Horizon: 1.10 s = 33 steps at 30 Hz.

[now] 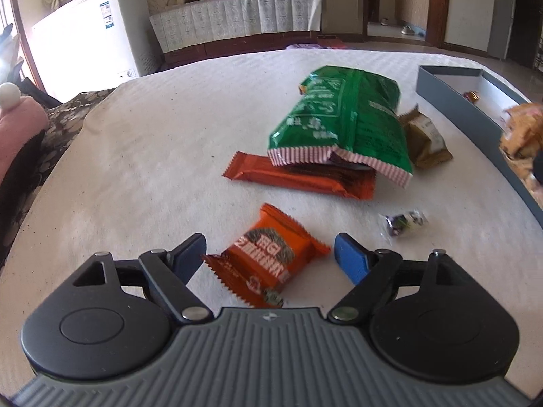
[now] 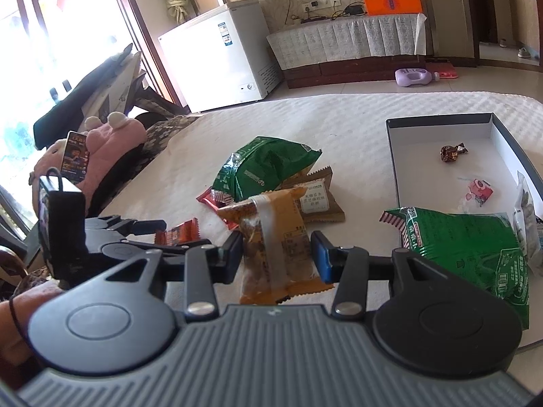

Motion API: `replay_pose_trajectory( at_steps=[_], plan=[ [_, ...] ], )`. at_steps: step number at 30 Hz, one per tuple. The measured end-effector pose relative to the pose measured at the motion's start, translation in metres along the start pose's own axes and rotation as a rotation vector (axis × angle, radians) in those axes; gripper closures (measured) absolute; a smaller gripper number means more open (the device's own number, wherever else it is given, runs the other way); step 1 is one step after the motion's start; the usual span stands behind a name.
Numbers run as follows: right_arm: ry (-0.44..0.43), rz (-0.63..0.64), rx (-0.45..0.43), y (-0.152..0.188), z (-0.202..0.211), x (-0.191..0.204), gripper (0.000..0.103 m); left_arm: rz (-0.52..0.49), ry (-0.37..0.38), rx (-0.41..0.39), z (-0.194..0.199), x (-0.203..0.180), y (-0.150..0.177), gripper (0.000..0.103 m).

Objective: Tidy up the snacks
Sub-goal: 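Grasp the orange HIGI snack packet with the left gripper while the right holds the pastry, then carry the orange packet and the pastry over the grey box with both grippers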

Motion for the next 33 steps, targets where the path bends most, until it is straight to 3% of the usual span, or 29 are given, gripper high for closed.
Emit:
replay_pose_trajectory(
  at_steps=[2,4,6,12,22,33],
  plan=[
    [-0.002,-0.002,0.000,0.000,0.000,0.000,0.056,-0.013,0.005,-0.002,0.003,-0.003,0.003,0.021],
    [-0.002,-0.002,0.000,0.000,0.000,0.000,0.056,0.009,0.052,-0.010,0.006,-0.003,0.003,0.042],
    [-0.003,-0.001,-0.002,0.000,0.001,0.000,0.056,0.004,0.052,-0.017,0.008,-0.007,0.003,0.053],
    [0.001,-0.011,-0.008,0.001,0.005,-0.004,0.056,-0.021,0.017,-0.025,0.015,-0.016,0.005,0.054],
    [-0.007,-0.023,-0.029,-0.001,0.012,-0.006,0.056,0.006,-0.058,-0.114,0.040,-0.020,-0.003,0.054],
    [0.003,-0.032,-0.058,-0.003,0.018,-0.010,0.056,0.015,-0.052,-0.141,0.039,-0.031,-0.013,0.054]
  ],
)
Point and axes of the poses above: each gripper's, at about its wrist camera, not at the fingertips, and z roughly against the way its jaws point, x to its left, y to its underside, the point moved 3 cm from there along -z, roughly the way its jaws point, and after that the axes turned 15 degrees about y, right-handed, at the moved point
